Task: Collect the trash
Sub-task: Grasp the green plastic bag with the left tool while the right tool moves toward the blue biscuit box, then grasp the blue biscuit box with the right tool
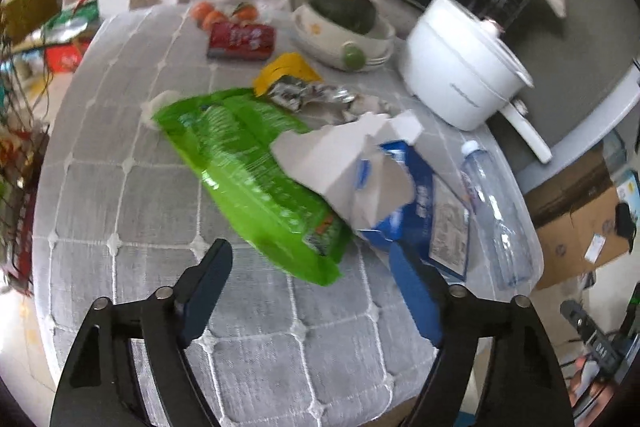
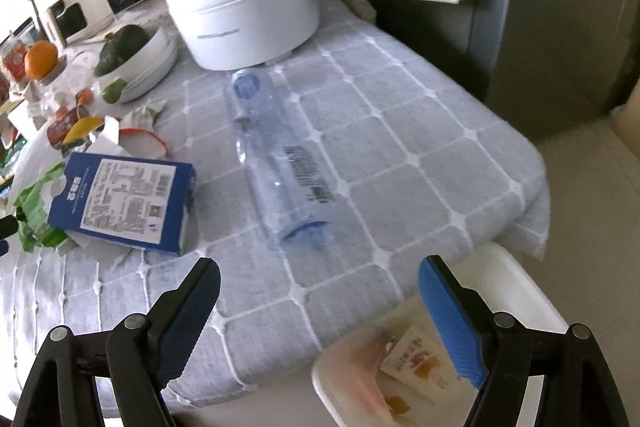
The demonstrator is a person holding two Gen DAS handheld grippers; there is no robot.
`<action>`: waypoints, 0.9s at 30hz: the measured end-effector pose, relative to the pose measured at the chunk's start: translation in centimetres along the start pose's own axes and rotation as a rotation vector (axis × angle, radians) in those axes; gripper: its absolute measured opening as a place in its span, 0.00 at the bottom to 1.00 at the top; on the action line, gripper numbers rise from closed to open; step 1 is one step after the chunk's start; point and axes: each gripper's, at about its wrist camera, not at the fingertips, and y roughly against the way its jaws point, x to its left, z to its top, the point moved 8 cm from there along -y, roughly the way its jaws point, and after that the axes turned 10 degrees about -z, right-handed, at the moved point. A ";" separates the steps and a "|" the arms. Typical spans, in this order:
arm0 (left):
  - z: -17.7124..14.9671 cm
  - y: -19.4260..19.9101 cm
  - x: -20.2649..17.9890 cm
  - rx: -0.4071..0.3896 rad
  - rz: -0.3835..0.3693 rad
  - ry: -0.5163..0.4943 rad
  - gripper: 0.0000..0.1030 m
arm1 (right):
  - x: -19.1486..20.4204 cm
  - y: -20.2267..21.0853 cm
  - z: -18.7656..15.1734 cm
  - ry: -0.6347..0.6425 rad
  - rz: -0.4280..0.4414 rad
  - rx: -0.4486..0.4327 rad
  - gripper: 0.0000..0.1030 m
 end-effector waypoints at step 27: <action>1.3 10.2 1.6 -0.318 -0.068 -0.010 0.10 | 10.9 -3.4 -1.9 0.176 0.022 0.040 0.83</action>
